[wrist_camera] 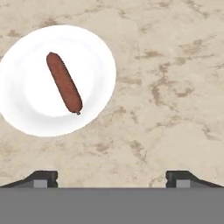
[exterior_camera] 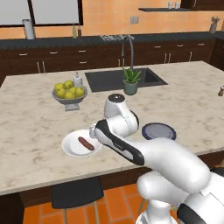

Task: Place one bun and one sausage from the bowl on each plate.

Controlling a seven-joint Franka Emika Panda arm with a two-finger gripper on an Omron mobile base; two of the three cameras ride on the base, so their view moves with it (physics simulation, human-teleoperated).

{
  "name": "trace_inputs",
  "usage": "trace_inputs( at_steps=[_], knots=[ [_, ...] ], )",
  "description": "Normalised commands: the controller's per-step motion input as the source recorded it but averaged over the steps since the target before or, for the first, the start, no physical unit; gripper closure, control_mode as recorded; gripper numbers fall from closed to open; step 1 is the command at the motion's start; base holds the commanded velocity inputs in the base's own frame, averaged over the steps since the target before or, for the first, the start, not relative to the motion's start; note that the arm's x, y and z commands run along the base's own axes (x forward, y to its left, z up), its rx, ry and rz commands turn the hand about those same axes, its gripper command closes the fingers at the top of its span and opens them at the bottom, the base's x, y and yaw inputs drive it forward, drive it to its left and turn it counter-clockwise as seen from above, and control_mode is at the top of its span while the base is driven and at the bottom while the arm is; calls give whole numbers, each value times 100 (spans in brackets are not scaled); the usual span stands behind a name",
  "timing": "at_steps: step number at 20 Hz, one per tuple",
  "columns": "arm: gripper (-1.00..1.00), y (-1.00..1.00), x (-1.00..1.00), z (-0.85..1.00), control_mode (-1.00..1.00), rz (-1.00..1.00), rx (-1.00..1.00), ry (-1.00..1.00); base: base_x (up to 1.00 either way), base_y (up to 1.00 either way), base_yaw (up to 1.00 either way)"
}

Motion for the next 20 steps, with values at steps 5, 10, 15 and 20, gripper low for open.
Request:
trace_inputs(
  at_steps=[5,10,15,20],
  knots=[
    [-100,-98,-100,-8,-100,-4,0,7,0,0,0],
    [-100,0,0,0,100,0,0,0,-86,-100,-18],
    [-100,0,0,0,100,0,0,0,9,-100,-24],
    [-100,0,0,0,100,0,0,0,54,-100,-13]
  ],
)
